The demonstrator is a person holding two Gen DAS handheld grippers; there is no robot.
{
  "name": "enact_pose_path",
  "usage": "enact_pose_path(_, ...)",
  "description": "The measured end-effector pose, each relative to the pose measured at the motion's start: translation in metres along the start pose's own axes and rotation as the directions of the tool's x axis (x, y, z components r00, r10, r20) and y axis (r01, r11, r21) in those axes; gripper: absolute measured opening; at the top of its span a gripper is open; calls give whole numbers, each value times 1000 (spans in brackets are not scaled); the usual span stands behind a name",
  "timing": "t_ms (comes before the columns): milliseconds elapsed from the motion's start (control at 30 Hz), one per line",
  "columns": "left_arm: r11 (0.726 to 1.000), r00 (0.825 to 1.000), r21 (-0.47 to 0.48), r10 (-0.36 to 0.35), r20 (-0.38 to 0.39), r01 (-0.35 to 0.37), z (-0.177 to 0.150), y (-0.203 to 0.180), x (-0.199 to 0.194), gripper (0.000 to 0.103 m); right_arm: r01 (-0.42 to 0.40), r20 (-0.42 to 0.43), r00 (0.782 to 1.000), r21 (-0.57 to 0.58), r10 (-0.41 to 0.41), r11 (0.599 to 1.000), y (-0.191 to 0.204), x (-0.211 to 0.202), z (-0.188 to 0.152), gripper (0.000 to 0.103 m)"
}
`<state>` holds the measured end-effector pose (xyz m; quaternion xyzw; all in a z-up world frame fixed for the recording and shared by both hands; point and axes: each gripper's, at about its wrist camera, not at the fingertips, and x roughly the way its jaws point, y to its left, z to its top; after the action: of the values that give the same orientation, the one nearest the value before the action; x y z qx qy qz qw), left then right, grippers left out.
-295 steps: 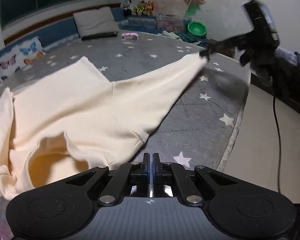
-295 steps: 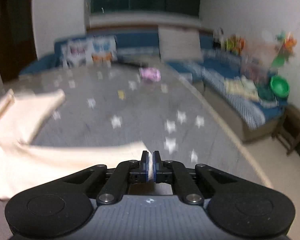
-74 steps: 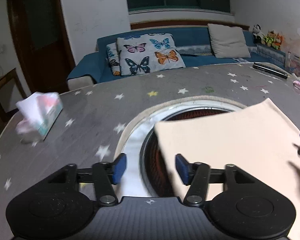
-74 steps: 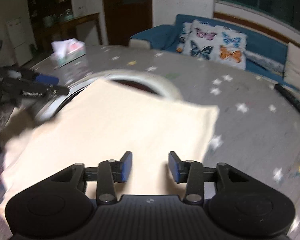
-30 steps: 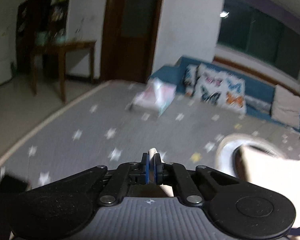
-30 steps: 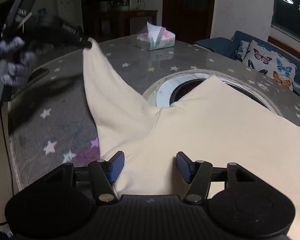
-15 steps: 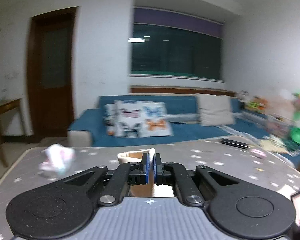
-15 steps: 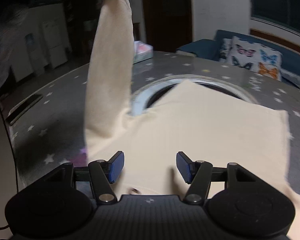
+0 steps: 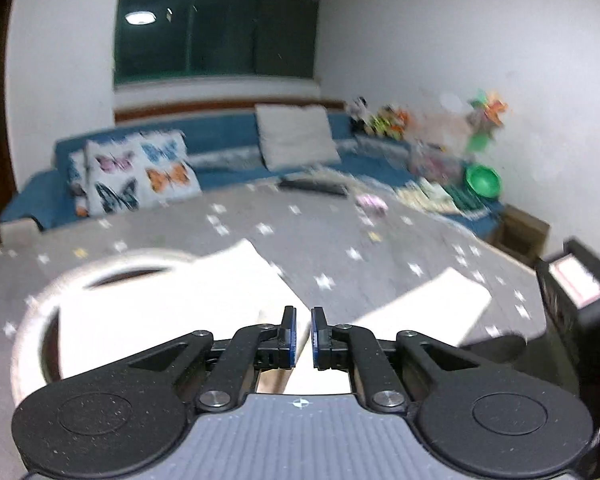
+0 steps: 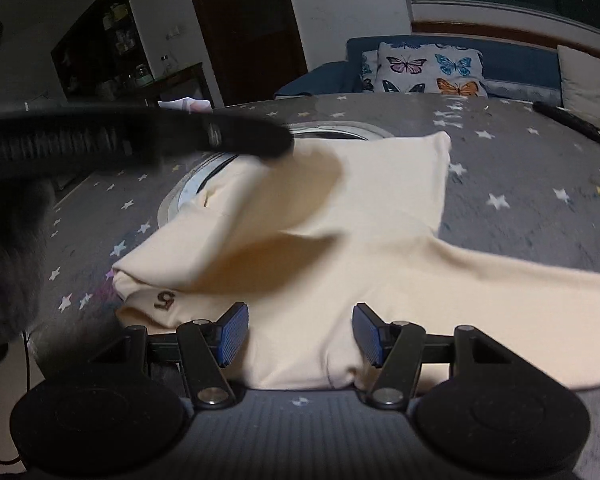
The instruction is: Fold clothes
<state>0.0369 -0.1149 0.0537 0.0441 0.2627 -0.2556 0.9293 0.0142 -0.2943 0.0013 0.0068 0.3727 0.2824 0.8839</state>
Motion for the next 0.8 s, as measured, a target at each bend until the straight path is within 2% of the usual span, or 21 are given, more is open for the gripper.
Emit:
enact_pose_path(100, 1000, 1000, 15, 20, 0, -20, -11, 8, -11, 31, 1, 1, 1000, -3, -1, 1000, -1, -6, -3, 59)
enact_pose_path(233, 995, 994, -12, 102, -27, -102, -27, 43, -26, 31, 3, 21, 1000, 5, -3, 1000, -5, -15, 1, 59)
enact_pose_path(333, 974, 972, -37, 218, -92, -222, -41, 72, -26, 31, 5, 38, 999, 34, -6, 999, -12, -16, 5, 59)
enact_pose_path(433, 958, 951, -70, 266, -157, -279, -58, 94, -28, 31, 22, 41, 999, 83, -25, 996, -20, -8, 10, 58)
enact_pose_path(500, 952, 944, -85, 276, -181, -294, -67, 101, -31, 31, 32, 28, 999, 107, -36, 994, -23, -1, 12, 55)
enact_pose_path(600, 950, 941, -101, 273, -200, -297, -78, 107, -36, 31, 44, 5, 999, 123, -44, 991, -24, 9, 14, 34)
enact_pose_path(633, 950, 941, -103, 271, -202, -296, -80, 108, -37, 31, 50, -2, 999, 117, -50, 992, -22, 11, 15, 23)
enact_pose_path(667, 950, 942, -106, 268, -204, -293, -82, 108, -38, 31, 56, -8, 998, 112, -55, 992, -20, 13, 16, 17)
enact_pose_path(700, 951, 943, -111, 261, -205, -287, -83, 109, -37, 31, 62, -15, 998, 106, -61, 992, -19, 15, 17, 14)
enact_pose_path(733, 953, 945, -116, 254, -205, -281, -84, 110, -37, 30, 64, -17, 998, 101, -63, 993, -16, 16, 18, 7)
enact_pose_path(800, 955, 949, -125, 240, -207, -269, -85, 111, -37, 16, 58, -9, 998, 96, -57, 994, -12, 15, 23, 5)
